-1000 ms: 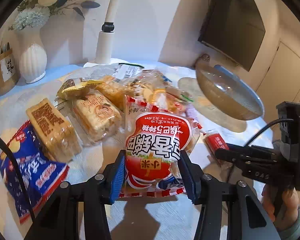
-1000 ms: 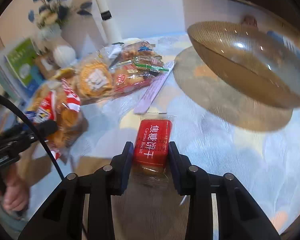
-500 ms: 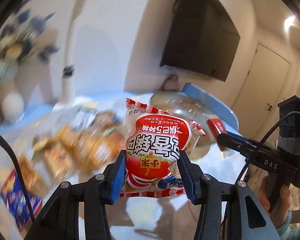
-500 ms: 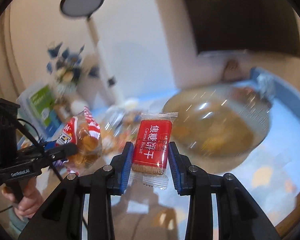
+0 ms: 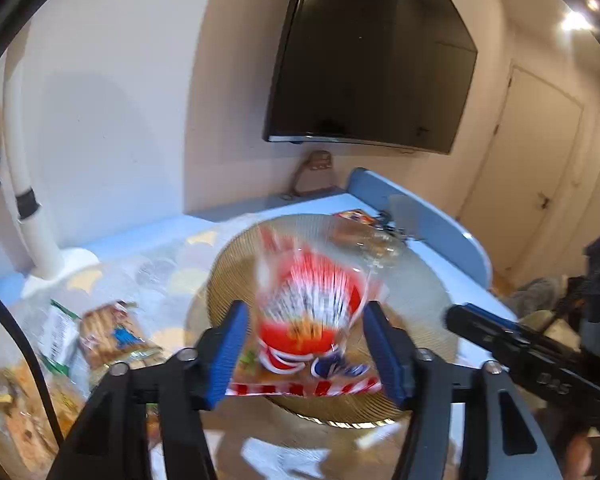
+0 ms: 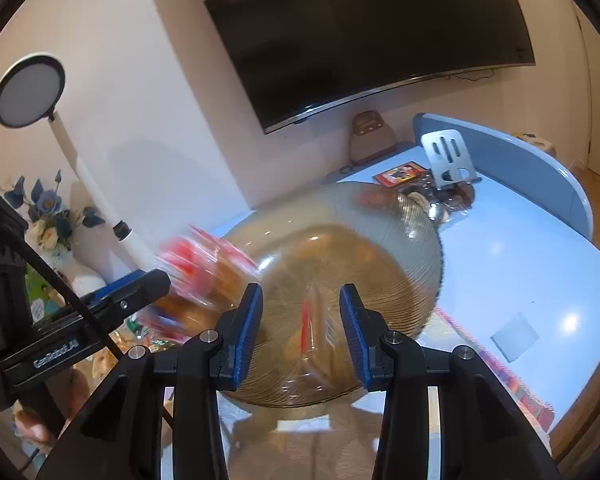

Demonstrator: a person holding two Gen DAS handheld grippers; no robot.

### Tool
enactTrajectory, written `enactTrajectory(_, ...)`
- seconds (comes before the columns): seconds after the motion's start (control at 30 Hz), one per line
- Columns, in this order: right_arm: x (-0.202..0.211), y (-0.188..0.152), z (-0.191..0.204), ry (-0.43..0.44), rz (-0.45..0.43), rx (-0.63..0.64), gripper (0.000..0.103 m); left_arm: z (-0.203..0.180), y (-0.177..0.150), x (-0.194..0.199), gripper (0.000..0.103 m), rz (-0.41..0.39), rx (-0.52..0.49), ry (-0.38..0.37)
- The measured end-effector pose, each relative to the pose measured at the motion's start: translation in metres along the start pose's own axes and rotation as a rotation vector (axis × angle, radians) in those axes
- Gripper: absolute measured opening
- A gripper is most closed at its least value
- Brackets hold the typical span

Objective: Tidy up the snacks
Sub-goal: 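Carry both packets over the glass bowl and open both grippers, then grasp the blue chip bag with the left gripper while the right gripper grasps the pink stick packet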

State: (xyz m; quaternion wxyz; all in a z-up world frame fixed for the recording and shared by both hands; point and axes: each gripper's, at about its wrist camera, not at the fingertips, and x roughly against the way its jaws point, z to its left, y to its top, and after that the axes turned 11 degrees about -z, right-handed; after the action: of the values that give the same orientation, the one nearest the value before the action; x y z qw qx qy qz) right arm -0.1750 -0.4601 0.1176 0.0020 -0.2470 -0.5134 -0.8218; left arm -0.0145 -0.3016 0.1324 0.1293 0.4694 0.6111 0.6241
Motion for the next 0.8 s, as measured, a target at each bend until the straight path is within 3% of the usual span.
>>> enactTrajectory(0.1,0.011,-0.005,-0.004,0.011,-0.002,-0.009,0.039,0.007,-0.002,0.015,0.060,-0.013,0.001,0.006)
enactTrajectory(0.27,0.026,-0.013,0.018,0.089,0.006,-0.005,0.039,0.031,-0.015,0.068,0.060,-0.051,0.012,0.106)
enactTrajectory(0.47,0.032,-0.038,0.091,0.242,0.054,0.103,0.040,0.082,-0.048,0.165,0.060,-0.105,0.012,0.364)
enactTrajectory(0.53,0.025,-0.052,0.118,0.291,0.089,0.139,0.040,0.096,-0.061,0.193,0.060,-0.119,0.027,0.418)
enactTrajectory(0.7,-0.009,-0.096,0.163,0.336,0.202,0.215,0.040,0.147,-0.109,0.252,0.060,-0.128,0.071,0.652)
enactTrajectory(0.8,-0.031,-0.120,0.176,0.321,0.231,0.279,0.040,0.189,-0.135,0.272,0.066,-0.113,0.168,0.721)
